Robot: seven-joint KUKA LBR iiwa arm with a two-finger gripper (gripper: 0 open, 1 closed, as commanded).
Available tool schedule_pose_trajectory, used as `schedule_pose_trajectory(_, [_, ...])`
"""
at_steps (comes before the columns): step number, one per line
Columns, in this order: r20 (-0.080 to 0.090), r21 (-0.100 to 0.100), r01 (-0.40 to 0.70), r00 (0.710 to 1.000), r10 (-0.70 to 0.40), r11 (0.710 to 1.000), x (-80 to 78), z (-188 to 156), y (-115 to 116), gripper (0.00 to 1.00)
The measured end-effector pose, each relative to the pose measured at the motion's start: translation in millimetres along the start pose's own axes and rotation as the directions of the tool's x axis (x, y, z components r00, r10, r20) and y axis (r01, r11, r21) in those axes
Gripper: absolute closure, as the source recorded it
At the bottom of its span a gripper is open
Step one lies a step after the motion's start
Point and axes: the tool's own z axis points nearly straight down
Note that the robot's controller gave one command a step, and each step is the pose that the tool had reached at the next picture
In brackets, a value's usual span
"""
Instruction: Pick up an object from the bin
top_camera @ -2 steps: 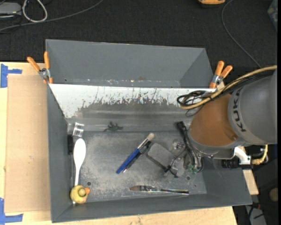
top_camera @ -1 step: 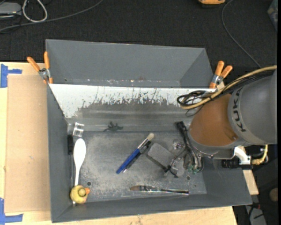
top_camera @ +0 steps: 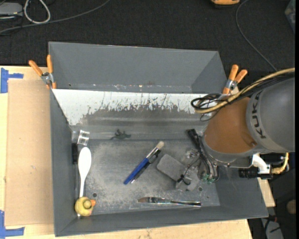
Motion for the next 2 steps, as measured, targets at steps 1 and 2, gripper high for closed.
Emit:
schedule_pose_trajectory(1, [0.004,-0.001,0.002,1.000,-0.002,1.000,-0.9,-34.7,0.3,1.00])
schedule_pose_trajectory(2, [0.004,-0.001,0.003,1.000,-0.003,1.000,-0.7,-59.0,0.2,1.00])
